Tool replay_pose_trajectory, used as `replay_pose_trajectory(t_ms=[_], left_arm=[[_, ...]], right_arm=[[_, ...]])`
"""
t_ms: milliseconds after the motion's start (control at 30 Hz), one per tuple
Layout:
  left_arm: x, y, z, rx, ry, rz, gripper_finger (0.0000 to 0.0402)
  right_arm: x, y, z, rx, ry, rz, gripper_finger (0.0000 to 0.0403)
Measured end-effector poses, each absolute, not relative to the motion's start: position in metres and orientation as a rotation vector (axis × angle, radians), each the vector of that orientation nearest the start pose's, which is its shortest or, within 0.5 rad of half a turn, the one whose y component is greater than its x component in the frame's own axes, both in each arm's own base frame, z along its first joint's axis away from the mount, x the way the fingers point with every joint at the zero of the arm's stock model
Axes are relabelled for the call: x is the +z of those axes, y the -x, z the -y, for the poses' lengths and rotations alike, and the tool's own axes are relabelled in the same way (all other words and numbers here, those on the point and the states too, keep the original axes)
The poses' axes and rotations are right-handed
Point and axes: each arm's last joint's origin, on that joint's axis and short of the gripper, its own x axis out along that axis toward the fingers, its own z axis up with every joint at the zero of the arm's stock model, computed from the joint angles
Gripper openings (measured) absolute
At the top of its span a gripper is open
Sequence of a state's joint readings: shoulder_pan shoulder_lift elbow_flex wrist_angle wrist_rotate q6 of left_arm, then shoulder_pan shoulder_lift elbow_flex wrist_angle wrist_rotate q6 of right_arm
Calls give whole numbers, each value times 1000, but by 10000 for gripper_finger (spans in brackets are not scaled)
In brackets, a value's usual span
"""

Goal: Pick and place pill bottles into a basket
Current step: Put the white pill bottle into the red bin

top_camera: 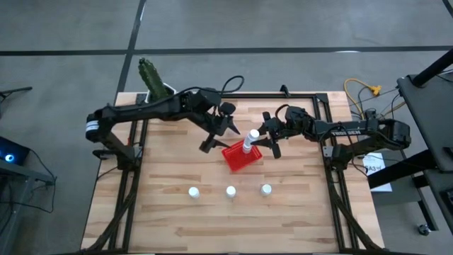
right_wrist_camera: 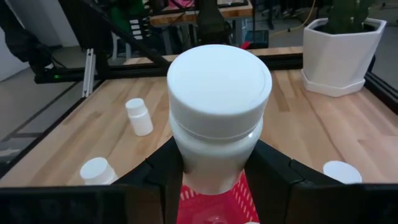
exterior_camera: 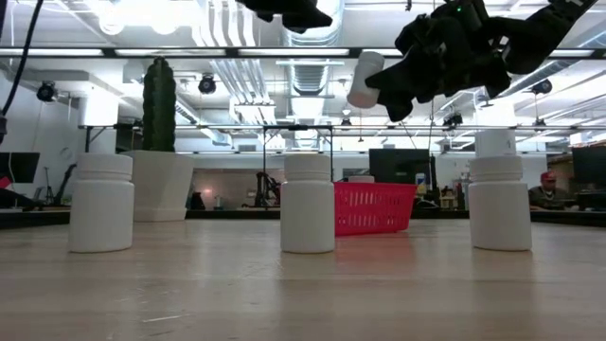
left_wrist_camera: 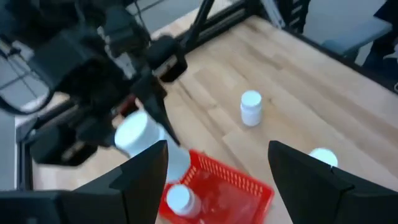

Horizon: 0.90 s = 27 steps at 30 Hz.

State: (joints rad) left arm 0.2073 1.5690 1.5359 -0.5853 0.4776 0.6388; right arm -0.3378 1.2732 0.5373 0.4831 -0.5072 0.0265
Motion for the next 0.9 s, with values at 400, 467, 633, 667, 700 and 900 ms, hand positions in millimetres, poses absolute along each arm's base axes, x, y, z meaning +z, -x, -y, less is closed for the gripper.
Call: replay_pose_trajectory(t_ms=[400,467,633,667,700,900], left_arm=[[383,-346,-56,-542,-421,-343,258],[385,-346,-57,-542,-423,-323,258],[378,-355,-60,-567,-392,-305,258],[374,-359,-61,-569,-388,-313,258],[372,-361,-62,-568,-386,-319,258],[355,-377,-72,-477,-375,-392,258]], right_arm=[[215,-245,71,166,-108,-208,134],[215,-246,71,167,-107,-208,134],[214,-247,66,189,-87,-210,134],[213,-248,65,193,-88,-214,134],[212,-249,65,196,-90,-218,134],[203,-253,65,200,-97,-247,134]])
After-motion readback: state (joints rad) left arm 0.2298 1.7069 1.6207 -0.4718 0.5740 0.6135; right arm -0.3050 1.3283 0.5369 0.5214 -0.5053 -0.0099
